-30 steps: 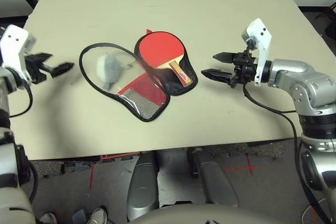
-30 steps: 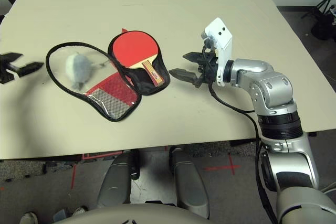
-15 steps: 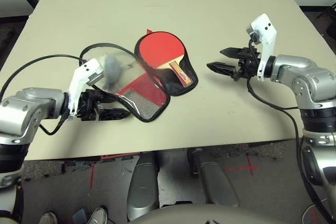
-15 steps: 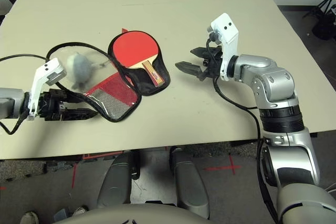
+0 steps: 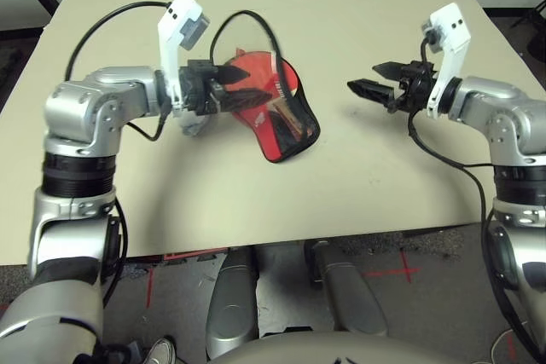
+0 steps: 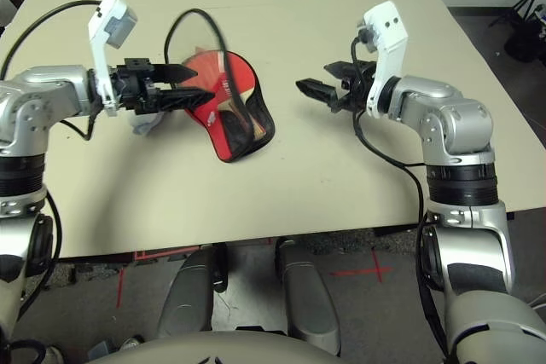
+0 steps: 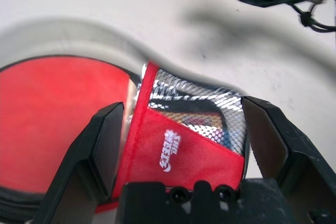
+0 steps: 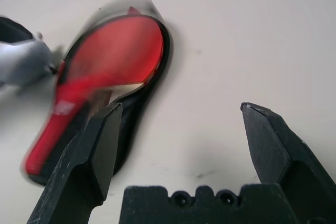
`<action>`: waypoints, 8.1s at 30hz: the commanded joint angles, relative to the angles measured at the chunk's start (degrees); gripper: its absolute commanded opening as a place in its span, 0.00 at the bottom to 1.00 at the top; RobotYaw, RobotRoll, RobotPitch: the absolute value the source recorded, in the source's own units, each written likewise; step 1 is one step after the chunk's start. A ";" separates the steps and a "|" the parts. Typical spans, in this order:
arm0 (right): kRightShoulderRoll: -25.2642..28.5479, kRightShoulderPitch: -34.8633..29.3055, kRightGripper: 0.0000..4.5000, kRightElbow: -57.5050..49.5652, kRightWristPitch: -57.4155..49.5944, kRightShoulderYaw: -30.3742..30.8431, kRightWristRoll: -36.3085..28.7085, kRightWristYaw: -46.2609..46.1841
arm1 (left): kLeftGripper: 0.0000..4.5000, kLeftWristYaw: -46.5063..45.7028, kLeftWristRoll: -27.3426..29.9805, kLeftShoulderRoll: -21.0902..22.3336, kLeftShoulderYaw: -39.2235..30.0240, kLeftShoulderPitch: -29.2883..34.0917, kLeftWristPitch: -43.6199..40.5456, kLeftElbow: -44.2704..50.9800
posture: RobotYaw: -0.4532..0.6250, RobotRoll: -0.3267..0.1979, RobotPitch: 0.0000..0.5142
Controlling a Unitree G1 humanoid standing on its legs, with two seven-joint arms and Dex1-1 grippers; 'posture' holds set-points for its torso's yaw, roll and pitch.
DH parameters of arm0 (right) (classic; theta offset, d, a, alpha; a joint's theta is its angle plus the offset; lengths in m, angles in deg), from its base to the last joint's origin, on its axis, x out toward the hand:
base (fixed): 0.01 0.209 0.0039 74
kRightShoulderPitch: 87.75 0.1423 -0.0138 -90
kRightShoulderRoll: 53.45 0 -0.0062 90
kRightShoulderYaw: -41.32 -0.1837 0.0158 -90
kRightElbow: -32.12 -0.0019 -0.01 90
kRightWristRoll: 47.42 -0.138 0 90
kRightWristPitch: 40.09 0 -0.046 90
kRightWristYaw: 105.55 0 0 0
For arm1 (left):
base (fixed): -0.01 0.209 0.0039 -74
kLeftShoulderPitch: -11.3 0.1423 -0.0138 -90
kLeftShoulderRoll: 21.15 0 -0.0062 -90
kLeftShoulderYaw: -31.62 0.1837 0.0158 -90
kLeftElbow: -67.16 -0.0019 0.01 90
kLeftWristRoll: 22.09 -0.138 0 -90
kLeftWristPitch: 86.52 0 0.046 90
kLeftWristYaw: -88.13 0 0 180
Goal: Store the ping-pong paddle in its case and zip it.
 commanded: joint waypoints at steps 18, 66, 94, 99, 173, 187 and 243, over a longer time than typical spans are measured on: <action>-11.42 1.45 0.99 7.14 -34.09 -5.59 -10.77 -13.84 | 1.00 -1.67 2.57 2.56 -4.89 3.34 -2.29 5.22 | 0.44 0.62 0.45; -27.76 8.42 0.01 22.24 -34.09 -16.10 -5.21 -23.58 | 1.00 -7.42 5.35 0.94 -6.59 5.01 -2.92 7.37 | 0.48 0.62 0.43; 8.66 -28.96 0.19 -13.56 -8.96 11.49 -82.91 -60.11 | 1.00 -5.36 3.70 0.15 -3.50 3.12 0.23 2.96 | 0.40 0.62 0.46; 14.52 -29.35 0.60 -13.40 -10.54 9.65 -82.91 -57.11 | 1.00 -5.14 3.55 0.79 -3.52 2.88 0.55 2.64 | 0.40 0.62 0.46; -5.29 -1.31 0.99 -4.06 11.74 40.74 18.42 9.90 | 1.00 9.22 -19.58 8.83 11.38 7.72 20.84 -10.65 | 0.42 0.62 0.43; -6.43 -1.44 1.00 -2.64 11.89 39.73 20.46 10.81 | 0.20 14.29 -20.73 11.61 10.92 6.42 20.69 -12.29 | 0.44 0.62 0.43; -10.17 -2.34 1.00 4.79 10.03 38.10 28.91 10.40 | 0.12 -24.90 -35.77 -35.33 4.00 -26.01 61.80 -70.46 | 0.40 0.62 0.48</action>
